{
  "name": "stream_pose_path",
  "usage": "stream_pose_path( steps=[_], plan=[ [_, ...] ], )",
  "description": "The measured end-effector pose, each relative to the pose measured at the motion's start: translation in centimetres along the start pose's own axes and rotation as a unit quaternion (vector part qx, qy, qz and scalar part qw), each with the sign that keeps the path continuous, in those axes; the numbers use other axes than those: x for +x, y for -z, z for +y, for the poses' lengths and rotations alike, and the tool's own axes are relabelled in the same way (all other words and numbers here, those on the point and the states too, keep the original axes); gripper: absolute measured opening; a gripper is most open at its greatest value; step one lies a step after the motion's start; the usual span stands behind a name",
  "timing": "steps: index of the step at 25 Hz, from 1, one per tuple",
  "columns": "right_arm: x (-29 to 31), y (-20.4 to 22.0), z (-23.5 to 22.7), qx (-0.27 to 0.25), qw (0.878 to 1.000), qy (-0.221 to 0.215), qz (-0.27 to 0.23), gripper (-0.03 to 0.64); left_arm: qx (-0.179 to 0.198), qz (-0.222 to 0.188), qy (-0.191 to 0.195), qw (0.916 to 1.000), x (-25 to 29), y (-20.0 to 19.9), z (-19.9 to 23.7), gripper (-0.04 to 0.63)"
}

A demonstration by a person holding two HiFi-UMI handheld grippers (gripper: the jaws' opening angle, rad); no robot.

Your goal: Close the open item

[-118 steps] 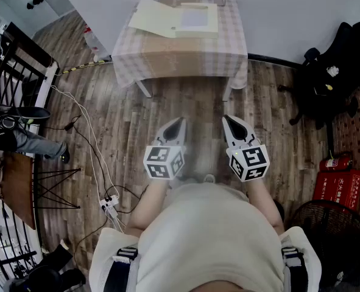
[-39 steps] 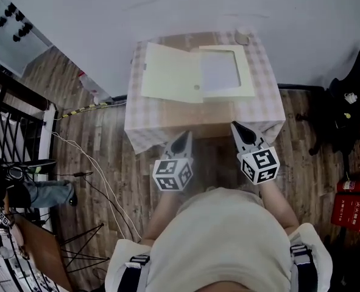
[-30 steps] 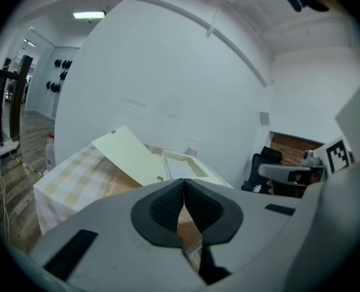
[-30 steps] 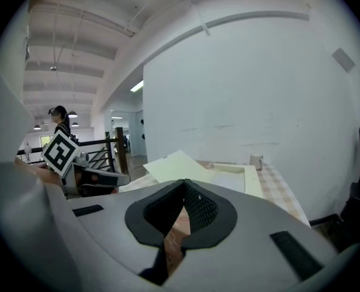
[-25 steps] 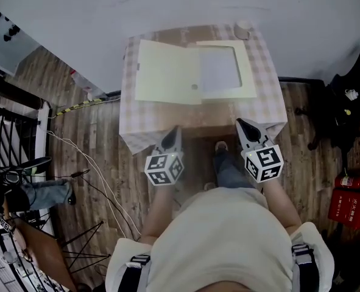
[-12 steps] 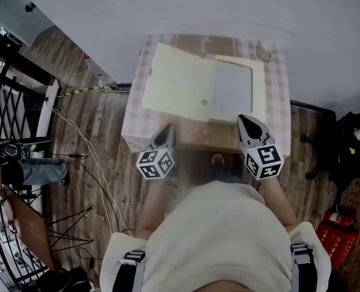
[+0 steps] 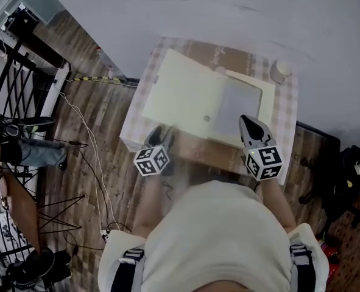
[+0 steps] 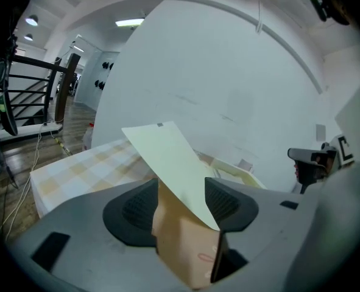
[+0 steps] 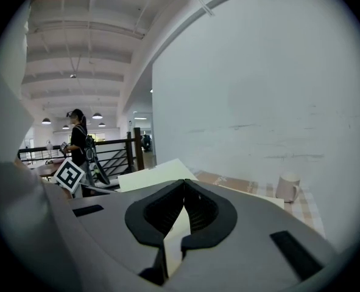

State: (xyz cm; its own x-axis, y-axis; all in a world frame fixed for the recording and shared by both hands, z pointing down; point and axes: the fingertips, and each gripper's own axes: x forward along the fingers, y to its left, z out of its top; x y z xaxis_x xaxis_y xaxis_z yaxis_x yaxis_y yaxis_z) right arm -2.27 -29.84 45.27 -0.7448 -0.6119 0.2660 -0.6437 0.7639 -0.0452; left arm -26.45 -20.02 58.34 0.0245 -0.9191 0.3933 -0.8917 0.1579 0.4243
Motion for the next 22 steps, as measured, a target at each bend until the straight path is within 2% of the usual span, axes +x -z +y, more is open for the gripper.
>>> stream_pose_path(
  steps=[8,15,19,22],
  plan=[
    [1.5,0.3,-3.5,0.002,1.0,-0.009,0.011,0.0,-0.008,-0.012,-0.072,0.9973,2.4,-0.6,2.5,0.247],
    [1.0,0.7,-4.1,0.012,1.0,0.004,0.011,0.0,0.002,-0.027,-0.086,0.9959,2.7,-2.4,2.8,0.245],
    [0.0,1.5,-4.3,0.021,0.999,0.02,0.015,0.0,0.015,-0.044,-0.095,0.9944,2.0,-3.3,2.1,0.149],
    [-1.0,1.8,-4.7,0.029,0.999,0.035,0.015,0.0,0.021,-0.057,-0.085,0.9945,1.5,-4.4,0.9,0.086]
  ],
)
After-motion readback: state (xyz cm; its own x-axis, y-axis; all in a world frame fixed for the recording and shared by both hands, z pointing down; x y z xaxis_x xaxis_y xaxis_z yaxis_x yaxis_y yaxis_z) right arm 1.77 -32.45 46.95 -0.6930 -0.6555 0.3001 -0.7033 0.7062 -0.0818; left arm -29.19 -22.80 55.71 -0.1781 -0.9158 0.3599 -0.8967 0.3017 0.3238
